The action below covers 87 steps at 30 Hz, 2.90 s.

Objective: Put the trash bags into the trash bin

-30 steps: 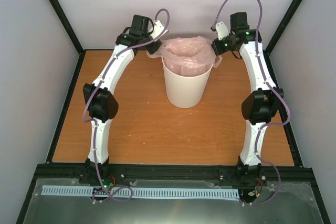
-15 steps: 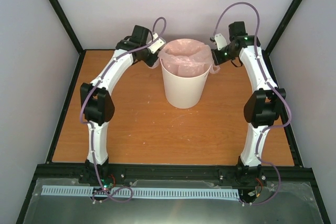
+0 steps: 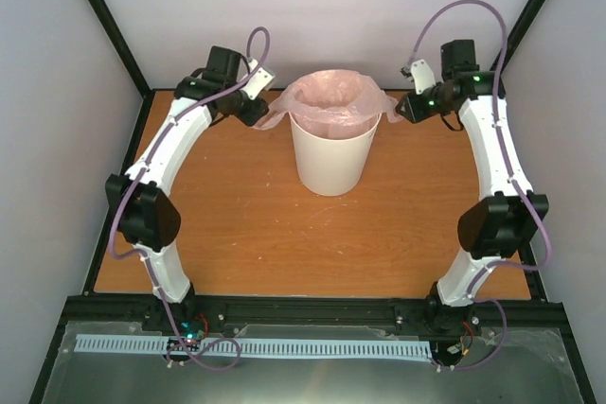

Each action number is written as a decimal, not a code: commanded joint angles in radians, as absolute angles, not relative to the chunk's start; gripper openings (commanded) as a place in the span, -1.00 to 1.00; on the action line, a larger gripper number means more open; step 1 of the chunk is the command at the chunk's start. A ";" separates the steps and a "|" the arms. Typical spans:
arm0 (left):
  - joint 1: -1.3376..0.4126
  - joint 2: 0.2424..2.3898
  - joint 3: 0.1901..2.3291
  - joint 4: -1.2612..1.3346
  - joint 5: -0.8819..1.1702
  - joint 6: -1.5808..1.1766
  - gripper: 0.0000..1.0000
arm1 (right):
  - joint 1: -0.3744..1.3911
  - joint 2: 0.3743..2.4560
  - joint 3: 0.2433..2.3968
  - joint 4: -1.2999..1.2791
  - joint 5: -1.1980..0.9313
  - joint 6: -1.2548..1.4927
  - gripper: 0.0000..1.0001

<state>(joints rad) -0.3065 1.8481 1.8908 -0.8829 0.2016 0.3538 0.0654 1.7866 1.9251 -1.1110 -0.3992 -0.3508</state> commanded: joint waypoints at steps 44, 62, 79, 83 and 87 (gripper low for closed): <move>-0.310 1.596 1.510 -0.528 0.542 0.816 -0.54 | 0.151 1.587 1.683 -0.876 -0.357 -0.663 -0.78; -0.309 1.304 1.097 -0.514 0.637 0.747 -0.99 | 0.150 1.395 1.370 -0.910 -0.460 -0.735 -0.94; -0.310 1.511 1.066 -0.345 0.564 0.598 -0.99 | 0.150 1.526 1.274 -0.805 -0.467 -0.629 -0.94; -0.309 1.560 1.109 -0.417 0.556 0.590 -0.99 | 0.150 1.510 1.235 -0.804 -0.493 -0.598 -0.94; -0.310 1.511 1.092 -0.416 0.575 0.564 -0.77 | 0.149 1.474 1.221 -0.820 -0.474 -0.601 -0.94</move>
<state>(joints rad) -0.3061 1.5539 1.0702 -0.3809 0.5667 0.6010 0.1455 1.4857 1.2629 -0.7536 -0.5152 -0.6178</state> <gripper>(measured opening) 0.030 0.029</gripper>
